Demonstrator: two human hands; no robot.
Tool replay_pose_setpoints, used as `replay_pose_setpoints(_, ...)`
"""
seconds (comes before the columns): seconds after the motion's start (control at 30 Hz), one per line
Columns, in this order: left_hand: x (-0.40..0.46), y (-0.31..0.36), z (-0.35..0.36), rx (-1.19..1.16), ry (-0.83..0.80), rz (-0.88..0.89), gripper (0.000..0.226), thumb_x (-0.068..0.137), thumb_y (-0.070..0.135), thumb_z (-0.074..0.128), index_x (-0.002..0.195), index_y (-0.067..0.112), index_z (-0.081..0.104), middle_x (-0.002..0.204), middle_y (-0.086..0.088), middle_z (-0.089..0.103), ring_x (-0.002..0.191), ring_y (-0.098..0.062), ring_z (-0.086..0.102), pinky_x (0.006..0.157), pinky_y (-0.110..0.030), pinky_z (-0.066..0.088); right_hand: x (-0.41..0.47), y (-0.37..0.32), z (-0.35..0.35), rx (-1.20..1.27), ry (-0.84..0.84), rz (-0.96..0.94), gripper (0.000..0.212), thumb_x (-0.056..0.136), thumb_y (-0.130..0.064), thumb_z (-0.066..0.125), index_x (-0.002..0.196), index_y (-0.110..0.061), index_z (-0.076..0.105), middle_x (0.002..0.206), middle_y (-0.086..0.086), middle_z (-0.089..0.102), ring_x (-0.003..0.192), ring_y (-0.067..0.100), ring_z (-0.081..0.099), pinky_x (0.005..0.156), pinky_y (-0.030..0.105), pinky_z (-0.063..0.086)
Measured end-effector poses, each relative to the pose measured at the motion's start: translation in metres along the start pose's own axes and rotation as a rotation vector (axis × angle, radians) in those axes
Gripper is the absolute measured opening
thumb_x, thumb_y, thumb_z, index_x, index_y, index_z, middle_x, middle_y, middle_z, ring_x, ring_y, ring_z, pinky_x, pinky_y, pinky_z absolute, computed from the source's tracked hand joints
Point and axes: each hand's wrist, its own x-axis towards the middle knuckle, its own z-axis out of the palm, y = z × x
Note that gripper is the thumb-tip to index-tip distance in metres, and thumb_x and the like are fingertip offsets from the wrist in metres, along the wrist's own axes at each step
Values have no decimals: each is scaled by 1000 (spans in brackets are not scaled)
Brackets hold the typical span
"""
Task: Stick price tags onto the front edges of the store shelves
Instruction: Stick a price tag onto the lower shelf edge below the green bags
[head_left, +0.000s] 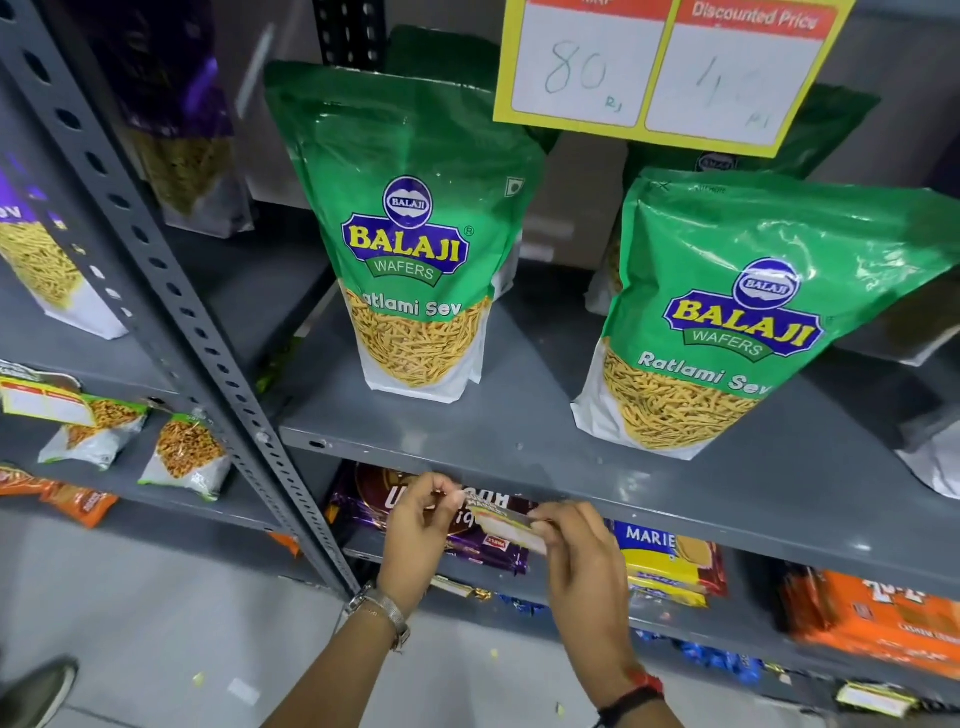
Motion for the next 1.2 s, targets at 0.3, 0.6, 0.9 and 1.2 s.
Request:
replay_pose_setpoints(0.3, 7, 17, 3, 147, 46, 150, 38, 78, -1, 63, 61, 31, 52, 65, 7, 59, 63, -5, 57, 57, -2, 38, 13, 19, -1, 32, -62, 289, 12, 85, -4, 58, 78, -14, 58, 66, -5, 58, 62, -1, 52, 49, 5, 39)
replay_pose_setpoints(0.6, 12, 21, 4, 324, 92, 218, 25, 74, -7, 65, 65, 14, 55, 68, 12, 48, 63, -4, 51, 58, 1, 38, 22, 17, 1, -99, -86, 242, 12, 86, 3, 52, 82, -1, 62, 94, 9, 47, 79, 17, 49, 54, -6, 33)
replay_pose_setpoints(0.9, 12, 22, 9, 341, 111, 202, 22, 73, -9, 65, 65, 9, 55, 67, 11, 47, 63, -5, 50, 58, 0, 39, 28, 19, 0, -124, -62, 241, 10, 86, 2, 53, 81, -1, 61, 93, 5, 43, 75, 15, 50, 50, -2, 31)
replay_pose_setpoints(1.2, 15, 27, 3, 635, 116, 312, 24, 67, 4, 75, 84, 2, 58, 82, -19, 60, 71, -32, 57, 63, -41, 48, 31, 18, 0, -252, -111, 191, 16, 84, -7, 61, 98, -4, 55, 109, 16, 55, 78, 29, 64, 59, 27, 55)
